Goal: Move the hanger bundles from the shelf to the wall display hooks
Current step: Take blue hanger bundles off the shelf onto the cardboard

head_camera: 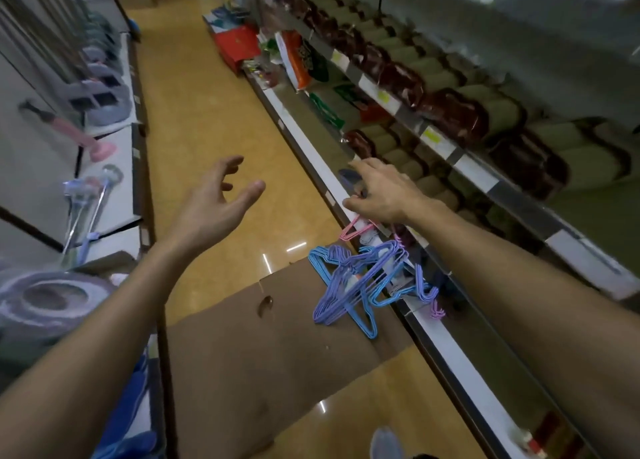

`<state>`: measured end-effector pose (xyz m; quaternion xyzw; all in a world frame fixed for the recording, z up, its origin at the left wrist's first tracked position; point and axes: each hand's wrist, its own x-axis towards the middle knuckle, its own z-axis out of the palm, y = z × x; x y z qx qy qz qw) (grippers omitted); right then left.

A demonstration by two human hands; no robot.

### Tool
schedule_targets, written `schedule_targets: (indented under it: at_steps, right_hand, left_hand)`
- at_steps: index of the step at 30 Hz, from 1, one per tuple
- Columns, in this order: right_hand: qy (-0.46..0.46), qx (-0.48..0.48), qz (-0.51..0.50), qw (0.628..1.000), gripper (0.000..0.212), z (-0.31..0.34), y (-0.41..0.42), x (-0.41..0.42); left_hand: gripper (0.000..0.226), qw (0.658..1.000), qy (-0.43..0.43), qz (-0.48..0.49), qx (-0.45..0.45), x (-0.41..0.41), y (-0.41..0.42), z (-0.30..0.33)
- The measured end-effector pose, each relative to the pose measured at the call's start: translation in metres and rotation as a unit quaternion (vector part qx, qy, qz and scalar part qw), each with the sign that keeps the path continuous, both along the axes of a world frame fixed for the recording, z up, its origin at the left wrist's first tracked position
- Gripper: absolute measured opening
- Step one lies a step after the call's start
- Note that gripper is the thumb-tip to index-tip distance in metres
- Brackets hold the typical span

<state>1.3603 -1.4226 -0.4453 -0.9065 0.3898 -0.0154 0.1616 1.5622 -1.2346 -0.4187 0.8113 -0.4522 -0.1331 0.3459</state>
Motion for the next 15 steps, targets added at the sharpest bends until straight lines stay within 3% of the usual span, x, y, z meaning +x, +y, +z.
schedule_targets:
  at_steps: [9, 15]
  right_hand:
    - [0.024, -0.026, 0.008, 0.999, 0.080, -0.228, -0.048, -0.008]
    - [0.036, -0.045, 0.010, 0.998, 0.080, -0.359, -0.064, -0.011]
  left_hand:
    - [0.068, 0.999, -0.043, -0.003, 0.029, 0.016, -0.031, -0.253]
    - [0.067, 0.998, -0.067, 0.002, 0.018, 0.013, -0.044, -0.384]
